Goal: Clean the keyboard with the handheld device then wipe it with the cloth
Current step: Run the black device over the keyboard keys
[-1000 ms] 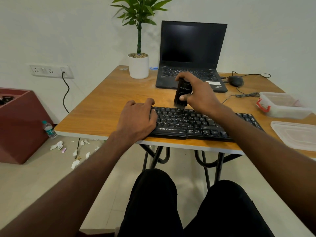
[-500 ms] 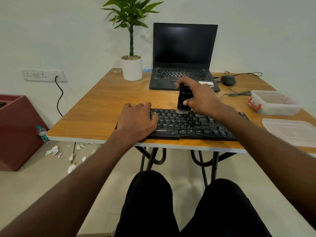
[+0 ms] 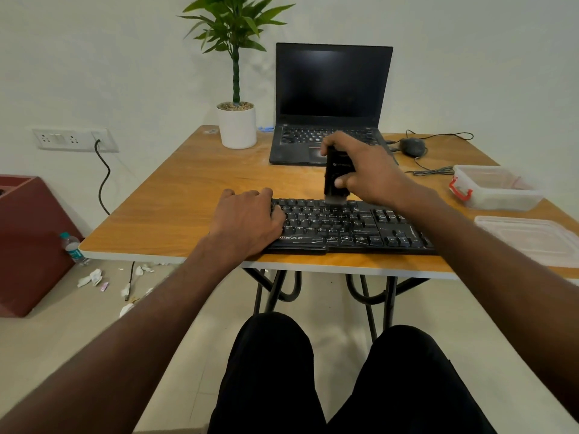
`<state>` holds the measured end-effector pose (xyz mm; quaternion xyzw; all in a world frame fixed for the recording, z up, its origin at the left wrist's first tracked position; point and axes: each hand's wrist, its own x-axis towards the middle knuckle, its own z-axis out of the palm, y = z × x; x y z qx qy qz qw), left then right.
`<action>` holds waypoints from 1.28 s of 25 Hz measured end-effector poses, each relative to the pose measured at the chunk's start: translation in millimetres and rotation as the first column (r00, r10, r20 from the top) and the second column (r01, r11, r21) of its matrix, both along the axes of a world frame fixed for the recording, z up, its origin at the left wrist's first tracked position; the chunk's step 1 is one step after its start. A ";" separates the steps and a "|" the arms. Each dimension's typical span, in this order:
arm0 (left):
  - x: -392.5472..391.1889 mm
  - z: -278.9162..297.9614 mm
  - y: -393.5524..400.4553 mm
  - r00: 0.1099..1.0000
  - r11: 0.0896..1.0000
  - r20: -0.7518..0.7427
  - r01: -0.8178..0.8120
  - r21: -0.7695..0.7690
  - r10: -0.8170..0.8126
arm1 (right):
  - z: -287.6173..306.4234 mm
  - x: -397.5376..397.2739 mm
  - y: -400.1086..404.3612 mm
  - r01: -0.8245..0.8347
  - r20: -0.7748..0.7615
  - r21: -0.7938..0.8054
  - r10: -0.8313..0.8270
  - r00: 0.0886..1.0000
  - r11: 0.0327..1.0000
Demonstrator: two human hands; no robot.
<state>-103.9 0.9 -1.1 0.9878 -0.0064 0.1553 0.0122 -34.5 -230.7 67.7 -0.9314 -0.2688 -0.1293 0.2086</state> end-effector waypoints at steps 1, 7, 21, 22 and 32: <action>0.8 -0.3 1.1 1.000 1.000 -0.010 -0.001 0.004 0.001 | -2.5 -0.5 -4.6 -0.005 -0.019 -0.018 0.004 1.000 1.000; 0.0 -1.1 1.8 1.000 1.000 -0.013 0.010 0.013 -0.010 | -5.5 0.7 -24.4 0.053 -0.011 0.101 -0.052 0.999 0.993; -3.5 2.6 0.3 0.999 1.000 -0.034 -0.007 0.002 0.007 | -10.7 2.4 -59.5 0.128 -0.043 0.201 -0.122 0.992 0.971; -4.2 4.0 -0.7 0.999 0.999 -0.035 -0.014 -0.028 0.014 | -11.3 1.3 -67.6 0.138 -0.055 0.293 -0.127 0.990 0.946; -13.0 -0.7 -97.4 0.987 0.981 0.128 0.115 -0.155 -0.096 | -24.1 -6.8 -90.8 0.116 -0.133 0.546 -0.051 0.990 0.830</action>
